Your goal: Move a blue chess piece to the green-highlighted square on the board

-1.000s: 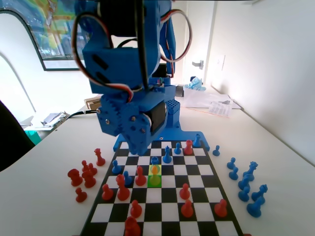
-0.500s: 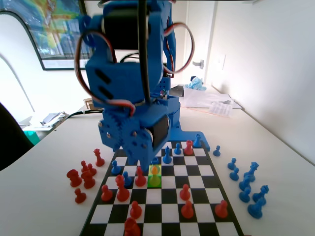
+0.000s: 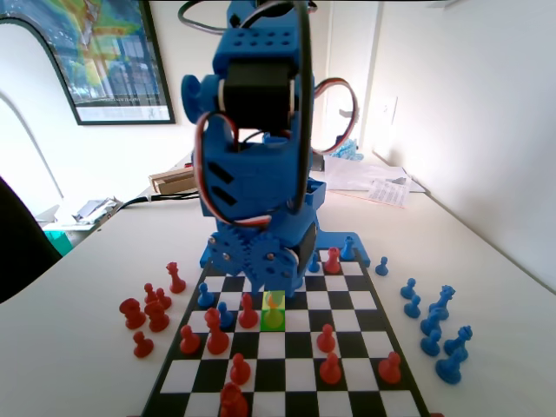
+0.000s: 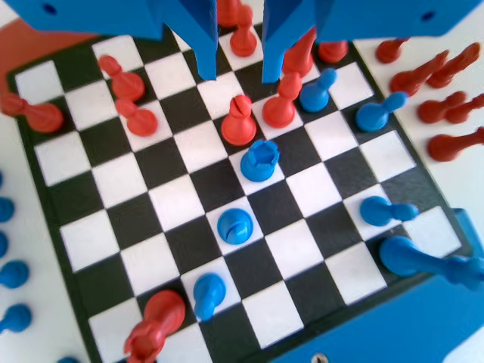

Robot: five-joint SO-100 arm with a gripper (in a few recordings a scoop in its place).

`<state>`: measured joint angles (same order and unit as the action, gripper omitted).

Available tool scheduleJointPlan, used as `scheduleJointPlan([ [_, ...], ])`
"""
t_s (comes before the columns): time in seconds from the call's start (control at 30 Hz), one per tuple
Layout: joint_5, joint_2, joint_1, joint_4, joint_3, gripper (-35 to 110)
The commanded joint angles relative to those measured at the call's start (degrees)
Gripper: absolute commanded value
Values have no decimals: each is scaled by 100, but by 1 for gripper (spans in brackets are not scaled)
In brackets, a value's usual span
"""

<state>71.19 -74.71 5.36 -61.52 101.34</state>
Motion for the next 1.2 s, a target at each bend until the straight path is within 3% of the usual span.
scheduleJointPlan([
  [0.0,18,-141,35,44,62,11],
  [1.17,510,-9,132,633,448,10],
])
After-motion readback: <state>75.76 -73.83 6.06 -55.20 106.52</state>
